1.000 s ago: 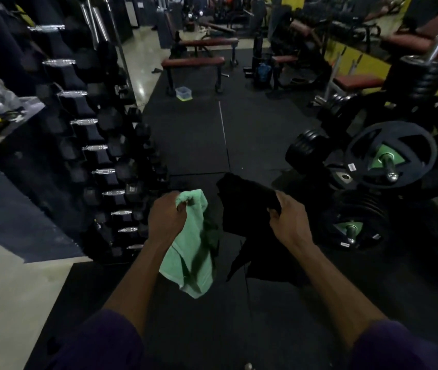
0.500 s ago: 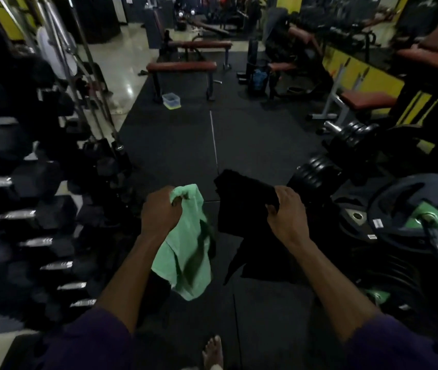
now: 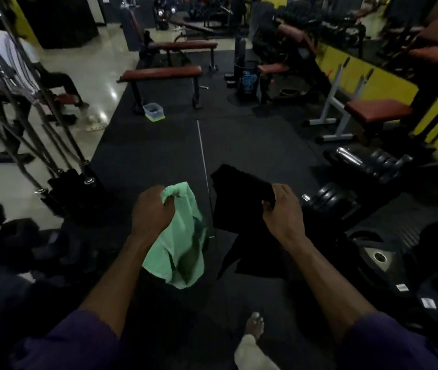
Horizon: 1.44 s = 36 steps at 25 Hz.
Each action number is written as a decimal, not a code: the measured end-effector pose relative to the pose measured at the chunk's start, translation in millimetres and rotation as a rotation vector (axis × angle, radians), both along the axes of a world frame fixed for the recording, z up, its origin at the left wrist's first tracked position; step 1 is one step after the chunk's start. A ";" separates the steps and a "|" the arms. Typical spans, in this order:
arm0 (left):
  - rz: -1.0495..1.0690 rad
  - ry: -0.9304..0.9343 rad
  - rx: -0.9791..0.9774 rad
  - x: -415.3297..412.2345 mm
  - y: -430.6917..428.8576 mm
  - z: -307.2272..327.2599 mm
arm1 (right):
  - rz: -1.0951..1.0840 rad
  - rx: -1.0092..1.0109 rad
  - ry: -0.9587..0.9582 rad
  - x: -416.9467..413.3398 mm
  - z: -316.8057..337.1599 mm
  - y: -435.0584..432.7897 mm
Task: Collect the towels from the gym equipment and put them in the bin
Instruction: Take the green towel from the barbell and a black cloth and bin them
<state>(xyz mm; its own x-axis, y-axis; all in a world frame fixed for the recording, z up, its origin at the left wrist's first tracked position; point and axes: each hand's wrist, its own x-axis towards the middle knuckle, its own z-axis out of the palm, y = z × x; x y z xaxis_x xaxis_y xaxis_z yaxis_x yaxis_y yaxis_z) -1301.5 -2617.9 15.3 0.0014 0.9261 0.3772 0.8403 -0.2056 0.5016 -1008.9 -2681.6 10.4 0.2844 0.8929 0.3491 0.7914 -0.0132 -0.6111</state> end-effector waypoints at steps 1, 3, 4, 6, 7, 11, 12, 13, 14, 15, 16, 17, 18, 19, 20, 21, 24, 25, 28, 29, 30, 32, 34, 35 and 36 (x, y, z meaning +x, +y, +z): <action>0.002 -0.001 0.004 9.8 32.7 -1.7 | 0.006 0.015 0.008 10.6 -1.5 33.5; 0.018 -0.002 -0.008 29.7 94.9 -1.7 | 0.007 0.029 0.032 30.0 -1.1 98.4; 0.020 -0.006 -0.020 39.7 123.1 -0.9 | 0.012 0.020 0.044 38.9 0.2 127.7; 0.003 -0.014 -0.020 61.2 180.6 1.6 | 0.033 0.024 0.046 58.5 4.3 187.5; 0.002 -0.028 -0.021 69.7 209.4 3.1 | 0.030 0.031 0.044 67.9 7.0 216.8; -0.009 -0.068 -0.014 97.1 307.4 7.9 | 0.012 0.029 0.021 96.9 13.9 320.6; -0.007 -0.067 -0.007 103.4 336.0 7.3 | 0.018 0.027 0.016 104.3 13.0 350.0; -0.002 -0.068 -0.004 109.6 365.4 6.7 | 0.025 0.024 0.009 111.3 11.1 379.0; 0.004 -0.068 0.000 115.3 398.4 5.3 | 0.027 0.028 -0.003 118.6 8.3 410.9; 0.009 -0.065 0.005 120.5 432.8 3.7 | 0.023 0.033 -0.015 125.6 5.5 444.0; 0.012 -0.066 0.014 124.7 461.8 2.1 | 0.016 0.034 -0.019 131.0 2.8 471.8; 0.010 -0.070 0.025 129.0 488.9 1.1 | 0.011 0.034 -0.023 135.2 0.3 497.5; 0.008 -0.075 0.035 133.3 522.4 0.1 | 0.003 0.032 -0.026 139.1 -2.7 529.6; 0.005 -0.078 0.034 136.7 554.4 0.2 | -0.009 0.021 -0.021 142.2 -5.3 559.6; -0.003 -0.080 0.027 140.4 585.1 0.7 | -0.018 0.005 -0.021 144.9 -7.1 588.8; -0.017 -0.079 0.021 143.9 615.3 0.8 | -0.016 -0.005 -0.024 147.3 -8.6 618.8; -0.037 -0.094 0.010 153.5 704.4 3.3 | -0.035 -0.018 -0.028 154.9 -8.1 706.4; -0.036 -0.104 0.003 157.3 729.0 4.5 | -0.038 -0.027 -0.024 156.7 -7.6 730.2; -0.037 -0.072 -0.001 170.7 819.5 -0.2 | -0.021 -0.041 -0.010 164.6 -10.6 818.9; -0.035 -0.064 -0.005 175.3 852.8 -3.2 | -0.017 -0.038 0.000 168.6 -12.8 851.5; -0.039 -0.057 -0.005 180.4 886.7 -6.3 | -0.008 -0.030 0.006 173.1 -15.3 885.4; -0.047 -0.041 0.006 190.8 956.2 -12.8 | -0.004 -0.022 0.014 183.9 -21.8 954.3; -0.050 -0.053 -0.002 200.2 1014.8 -16.1 | -0.031 -0.038 0.047 193.6 -24.8 1011.6; -0.055 -0.058 -0.013 206.3 1047.8 -16.6 | -0.038 -0.052 0.069 200.3 -25.2 1044.5; -0.070 -0.051 -0.024 212.5 1078.1 -15.8 | -0.031 -0.062 0.082 206.4 -24.2 1074.6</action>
<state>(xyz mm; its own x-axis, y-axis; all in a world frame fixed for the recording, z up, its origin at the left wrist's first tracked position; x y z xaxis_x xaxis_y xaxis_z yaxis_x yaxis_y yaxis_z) -1089.0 -1539.8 -0.4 0.0475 0.9331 0.3565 0.7977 -0.2503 0.5487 -802.6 -1607.0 -13.8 0.3378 0.9023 0.2679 0.7371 -0.0766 -0.6714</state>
